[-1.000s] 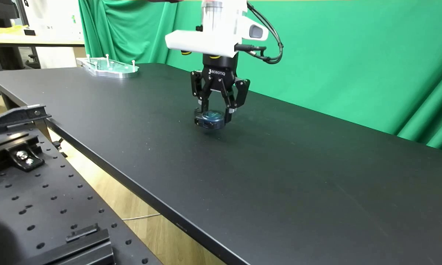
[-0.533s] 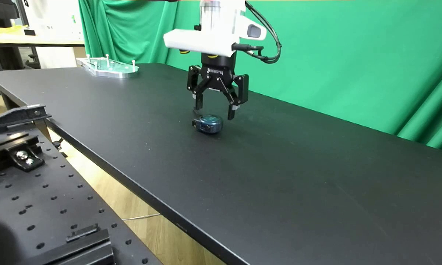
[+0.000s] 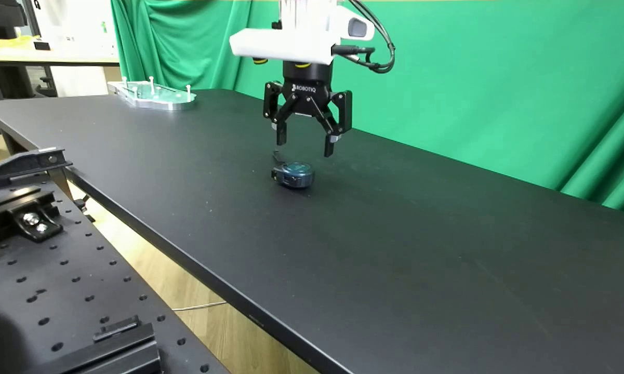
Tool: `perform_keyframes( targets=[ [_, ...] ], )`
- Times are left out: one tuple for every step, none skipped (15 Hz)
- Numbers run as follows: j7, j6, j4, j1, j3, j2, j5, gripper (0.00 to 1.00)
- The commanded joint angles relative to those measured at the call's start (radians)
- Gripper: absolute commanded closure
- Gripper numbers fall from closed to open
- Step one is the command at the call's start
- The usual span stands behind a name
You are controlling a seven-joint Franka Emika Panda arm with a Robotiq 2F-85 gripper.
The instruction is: Move the measuring tape
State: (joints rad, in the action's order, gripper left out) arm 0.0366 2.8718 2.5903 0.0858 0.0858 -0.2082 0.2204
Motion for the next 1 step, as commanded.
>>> perform_keyframes(
  targets=[
    [-0.018, -0.053, 0.050, -0.012, -0.028, 0.083, -0.018, 0.00]
  ],
)
